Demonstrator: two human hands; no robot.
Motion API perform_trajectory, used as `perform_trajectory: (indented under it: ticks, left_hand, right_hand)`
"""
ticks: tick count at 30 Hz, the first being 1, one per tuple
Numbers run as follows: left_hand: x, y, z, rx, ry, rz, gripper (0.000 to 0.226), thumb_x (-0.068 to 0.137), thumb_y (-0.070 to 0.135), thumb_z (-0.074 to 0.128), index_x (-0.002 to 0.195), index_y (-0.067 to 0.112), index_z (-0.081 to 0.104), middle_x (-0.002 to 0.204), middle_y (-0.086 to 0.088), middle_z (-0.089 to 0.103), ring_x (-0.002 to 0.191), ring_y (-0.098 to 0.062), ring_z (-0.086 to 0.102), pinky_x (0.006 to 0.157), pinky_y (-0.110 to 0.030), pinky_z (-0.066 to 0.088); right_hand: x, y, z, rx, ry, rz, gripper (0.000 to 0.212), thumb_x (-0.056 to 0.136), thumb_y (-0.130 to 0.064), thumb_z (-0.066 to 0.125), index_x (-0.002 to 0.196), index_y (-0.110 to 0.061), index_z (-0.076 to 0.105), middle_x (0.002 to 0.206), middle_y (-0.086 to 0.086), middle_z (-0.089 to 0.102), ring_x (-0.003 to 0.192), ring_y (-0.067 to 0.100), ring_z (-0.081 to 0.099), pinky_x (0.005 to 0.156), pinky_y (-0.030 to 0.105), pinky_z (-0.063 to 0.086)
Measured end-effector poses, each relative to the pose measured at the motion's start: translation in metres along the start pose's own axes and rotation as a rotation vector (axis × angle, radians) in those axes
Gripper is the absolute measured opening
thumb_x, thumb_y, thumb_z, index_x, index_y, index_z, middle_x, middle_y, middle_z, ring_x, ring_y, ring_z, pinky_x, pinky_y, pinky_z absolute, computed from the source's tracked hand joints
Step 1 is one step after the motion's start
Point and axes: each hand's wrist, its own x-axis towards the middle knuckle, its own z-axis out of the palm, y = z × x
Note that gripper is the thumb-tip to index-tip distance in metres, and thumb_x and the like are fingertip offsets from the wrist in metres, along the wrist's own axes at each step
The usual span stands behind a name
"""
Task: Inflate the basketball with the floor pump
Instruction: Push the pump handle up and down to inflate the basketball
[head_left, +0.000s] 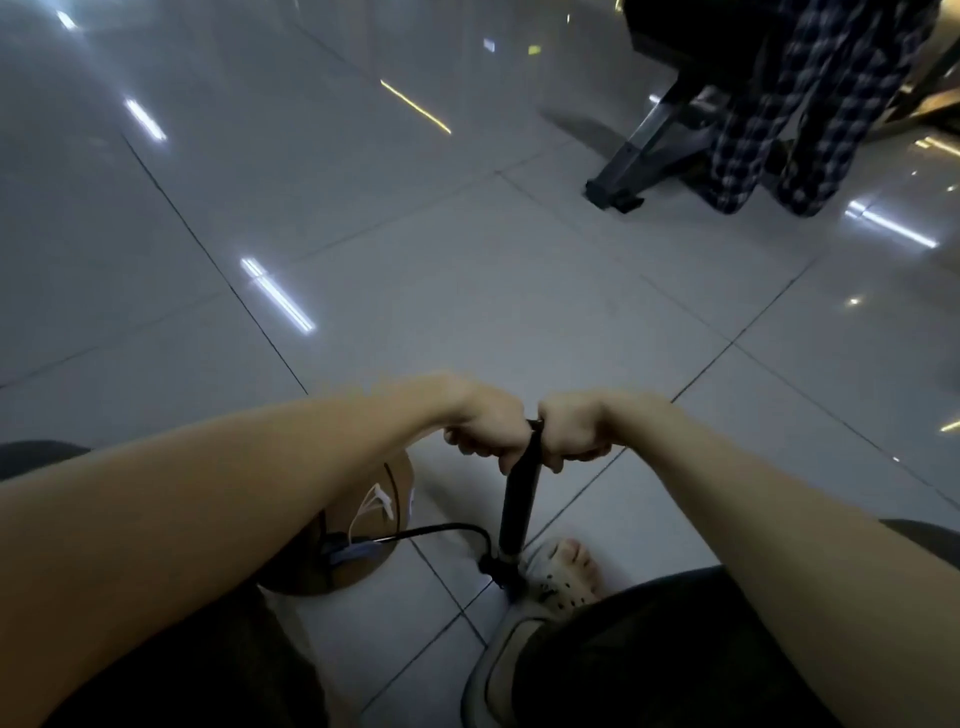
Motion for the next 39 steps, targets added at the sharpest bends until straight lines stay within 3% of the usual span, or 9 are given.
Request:
perform_trajectory:
  ticks: [6, 10, 15, 19, 24, 29, 34, 39]
  left_hand:
    - [-0.007, 0.003, 0.033, 0.036, 0.069, 0.017, 0.019, 0.081, 0.015, 0.070, 0.065, 0.011, 0.061, 0.060, -0.008, 0.052, 0.049, -0.024, 0.043, 0.053, -0.029, 0.037]
    - [-0.040, 0.013, 0.027, 0.068, 0.033, 0.010, 0.020, 0.088, 0.016, 0.068, 0.073, 0.010, 0.058, 0.060, -0.007, 0.047, 0.049, -0.022, 0.037, 0.050, -0.029, 0.032]
    - [-0.107, 0.021, -0.057, 0.004, 0.055, 0.034, 0.031, 0.090, 0.018, 0.071, 0.066, 0.015, 0.051, 0.055, -0.001, 0.042, 0.046, -0.018, 0.035, 0.050, -0.027, 0.028]
    - [-0.127, 0.026, -0.104, -0.065, 0.060, 0.064, 0.031, 0.088, 0.011, 0.069, 0.066, 0.017, 0.048, 0.056, 0.001, 0.033, 0.049, -0.017, 0.026, 0.054, -0.031, 0.019]
    - [-0.062, 0.020, -0.057, -0.023, 0.005, 0.004, 0.026, 0.082, 0.008, 0.069, 0.065, 0.015, 0.051, 0.056, -0.002, 0.038, 0.047, -0.019, 0.030, 0.051, -0.029, 0.025]
    - [-0.019, 0.013, -0.014, 0.023, 0.018, 0.013, 0.017, 0.081, 0.009, 0.068, 0.069, 0.009, 0.057, 0.056, -0.005, 0.045, 0.048, -0.022, 0.037, 0.049, -0.027, 0.032]
    - [-0.005, 0.003, 0.029, 0.019, 0.018, 0.007, 0.019, 0.080, 0.012, 0.068, 0.063, 0.011, 0.059, 0.056, -0.006, 0.049, 0.046, -0.023, 0.039, 0.050, -0.028, 0.034]
    - [-0.031, 0.016, 0.041, 0.077, 0.064, 0.043, 0.011, 0.087, 0.015, 0.065, 0.079, 0.009, 0.066, 0.063, -0.007, 0.053, 0.051, -0.024, 0.044, 0.053, -0.030, 0.039]
  right_hand:
    - [-0.002, 0.002, 0.032, -0.051, 0.001, 0.009, 0.003, 0.076, -0.007, 0.067, 0.076, -0.005, 0.066, 0.067, 0.013, 0.055, 0.050, 0.023, 0.044, 0.051, 0.029, 0.037]
    - [-0.031, -0.011, 0.024, -0.108, -0.045, 0.040, 0.012, 0.084, -0.010, 0.069, 0.076, -0.004, 0.062, 0.057, 0.010, 0.048, 0.046, 0.024, 0.039, 0.049, 0.029, 0.034]
    - [-0.094, -0.043, -0.063, -0.029, 0.014, -0.009, 0.013, 0.087, -0.004, 0.066, 0.078, -0.008, 0.057, 0.055, 0.003, 0.036, 0.044, 0.016, 0.028, 0.044, 0.024, 0.023]
    - [-0.122, -0.050, -0.110, 0.075, -0.016, -0.044, 0.013, 0.085, -0.001, 0.064, 0.078, -0.010, 0.057, 0.056, 0.001, 0.029, 0.049, 0.015, 0.020, 0.053, 0.031, 0.014]
    - [-0.062, -0.017, -0.058, 0.089, -0.057, 0.000, 0.027, 0.082, 0.002, 0.061, 0.065, -0.014, 0.047, 0.051, 0.001, 0.029, 0.046, 0.016, 0.021, 0.051, 0.028, 0.016]
    - [-0.018, 0.005, -0.011, 0.082, 0.017, -0.039, 0.018, 0.077, -0.001, 0.066, 0.063, -0.008, 0.058, 0.051, 0.006, 0.042, 0.044, 0.020, 0.034, 0.047, 0.026, 0.029]
    - [0.003, 0.004, 0.026, 0.000, -0.009, -0.025, 0.012, 0.076, -0.006, 0.069, 0.066, -0.007, 0.062, 0.057, 0.010, 0.052, 0.050, 0.024, 0.044, 0.053, 0.030, 0.039]
    - [-0.024, 0.002, 0.043, -0.056, -0.008, 0.008, 0.008, 0.080, -0.009, 0.069, 0.078, -0.001, 0.069, 0.064, 0.011, 0.055, 0.054, 0.024, 0.046, 0.053, 0.031, 0.039]
